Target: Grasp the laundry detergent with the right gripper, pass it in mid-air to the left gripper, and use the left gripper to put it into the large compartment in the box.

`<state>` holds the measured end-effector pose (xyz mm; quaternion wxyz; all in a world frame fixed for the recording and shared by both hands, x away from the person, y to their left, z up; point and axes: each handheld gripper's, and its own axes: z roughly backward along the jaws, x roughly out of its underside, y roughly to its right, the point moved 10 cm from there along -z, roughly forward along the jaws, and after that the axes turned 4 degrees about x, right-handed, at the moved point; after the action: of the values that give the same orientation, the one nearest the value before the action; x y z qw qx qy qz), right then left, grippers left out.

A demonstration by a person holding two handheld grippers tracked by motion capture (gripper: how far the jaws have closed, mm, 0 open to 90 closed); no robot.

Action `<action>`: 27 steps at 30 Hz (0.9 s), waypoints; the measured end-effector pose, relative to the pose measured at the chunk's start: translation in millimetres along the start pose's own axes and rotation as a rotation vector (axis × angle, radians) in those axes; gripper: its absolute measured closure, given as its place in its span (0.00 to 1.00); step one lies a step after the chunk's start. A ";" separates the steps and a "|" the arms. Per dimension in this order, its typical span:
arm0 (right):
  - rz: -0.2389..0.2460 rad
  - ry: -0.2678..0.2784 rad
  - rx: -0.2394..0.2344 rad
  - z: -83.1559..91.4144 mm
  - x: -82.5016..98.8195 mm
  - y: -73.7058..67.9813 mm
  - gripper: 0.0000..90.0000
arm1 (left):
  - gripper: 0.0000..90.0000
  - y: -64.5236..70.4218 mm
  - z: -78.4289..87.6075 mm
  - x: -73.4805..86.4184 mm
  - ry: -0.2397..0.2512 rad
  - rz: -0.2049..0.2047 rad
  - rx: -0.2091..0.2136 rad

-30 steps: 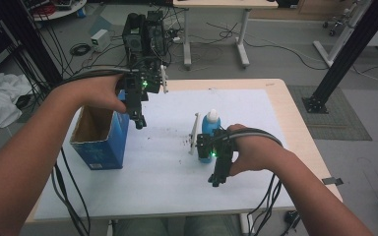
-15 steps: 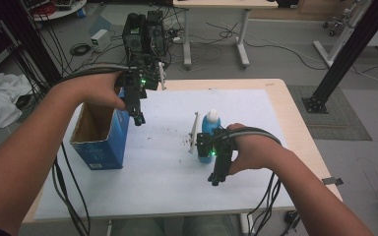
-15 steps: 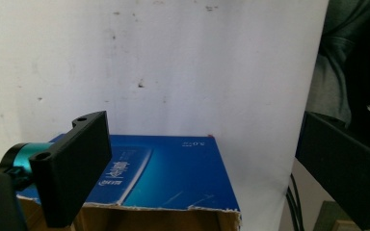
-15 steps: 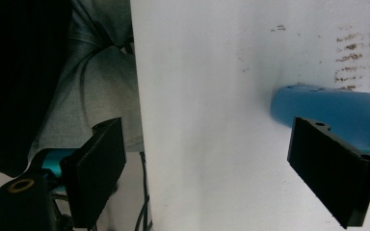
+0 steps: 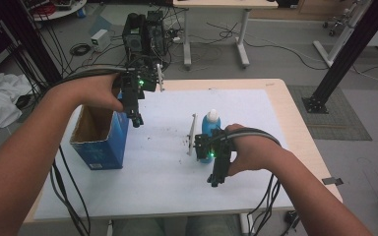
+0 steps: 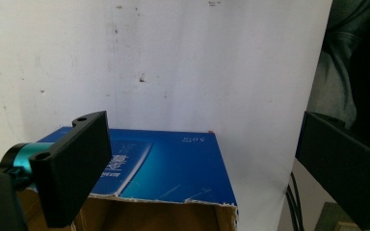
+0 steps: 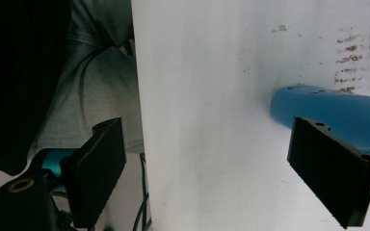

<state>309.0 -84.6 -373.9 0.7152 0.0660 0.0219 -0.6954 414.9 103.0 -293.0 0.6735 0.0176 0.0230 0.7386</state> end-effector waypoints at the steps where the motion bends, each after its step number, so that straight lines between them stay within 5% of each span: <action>1: 0.008 -0.002 0.006 0.0 0.3 0.5 0.14 | 0.06 0.6 -0.3 -0.5 0.002 0.000 0.002; 20: -0.002 0.029 0.010 -3.6 1.2 -3.4 0.14 | 0.06 4.3 -18.9 -1.4 0.006 -0.012 0.036; 27: -0.066 0.155 0.036 0.5 -7.4 -6.6 0.14 | 0.06 3.2 -21.1 1.8 0.006 -0.014 0.039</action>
<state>302.2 -77.4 -372.9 0.6869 0.1317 0.0670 -0.7116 410.4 104.4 -313.9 0.6780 0.0283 0.0394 0.7335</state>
